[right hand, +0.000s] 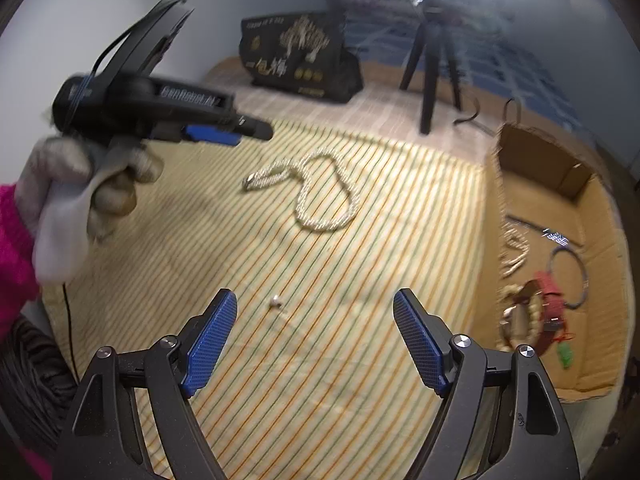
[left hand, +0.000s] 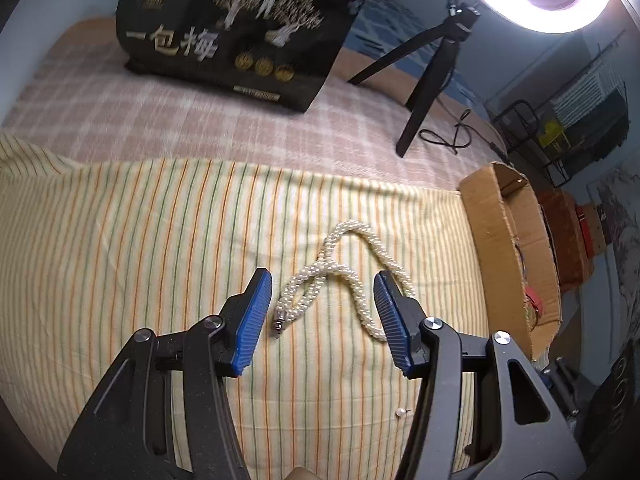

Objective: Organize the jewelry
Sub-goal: 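Grasp the white pearl necklace with the left gripper while the right moves to the pearl stud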

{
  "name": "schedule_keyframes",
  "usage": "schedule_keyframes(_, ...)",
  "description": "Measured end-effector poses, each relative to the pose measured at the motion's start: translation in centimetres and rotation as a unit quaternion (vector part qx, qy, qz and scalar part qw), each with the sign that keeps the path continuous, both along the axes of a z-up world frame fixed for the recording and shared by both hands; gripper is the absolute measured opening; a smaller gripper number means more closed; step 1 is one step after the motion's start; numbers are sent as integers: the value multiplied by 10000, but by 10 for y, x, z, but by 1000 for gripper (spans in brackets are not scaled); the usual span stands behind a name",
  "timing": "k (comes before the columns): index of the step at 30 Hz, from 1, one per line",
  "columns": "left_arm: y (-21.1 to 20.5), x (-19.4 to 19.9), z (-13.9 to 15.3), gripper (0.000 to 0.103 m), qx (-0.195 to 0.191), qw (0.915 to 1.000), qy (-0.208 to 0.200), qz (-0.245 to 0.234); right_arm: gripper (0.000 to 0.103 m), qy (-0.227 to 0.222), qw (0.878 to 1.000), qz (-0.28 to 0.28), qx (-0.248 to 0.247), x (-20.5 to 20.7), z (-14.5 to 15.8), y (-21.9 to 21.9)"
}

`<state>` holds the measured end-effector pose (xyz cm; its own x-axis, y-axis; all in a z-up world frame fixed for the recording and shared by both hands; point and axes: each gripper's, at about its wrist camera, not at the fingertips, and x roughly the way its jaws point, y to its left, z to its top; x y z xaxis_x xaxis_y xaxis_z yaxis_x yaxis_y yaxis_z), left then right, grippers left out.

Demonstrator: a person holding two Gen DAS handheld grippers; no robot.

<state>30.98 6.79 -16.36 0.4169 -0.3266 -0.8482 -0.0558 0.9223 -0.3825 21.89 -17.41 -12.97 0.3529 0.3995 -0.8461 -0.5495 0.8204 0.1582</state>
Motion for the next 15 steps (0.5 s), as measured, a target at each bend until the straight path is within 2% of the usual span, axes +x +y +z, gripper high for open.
schedule_keyframes(3,-3,1,-7,54,59,9999,73,-95,80,175,9998,89,28,1,-12,3)
schedule_keyframes(8,-12,5,-18,54,213,9994,133,-230,69,326,9992,235,63,1,-24,10)
schedule_keyframes(15,-7,15,-31,54,-23,9995,304,-73,55,442,9982,408,27,0,-35,20)
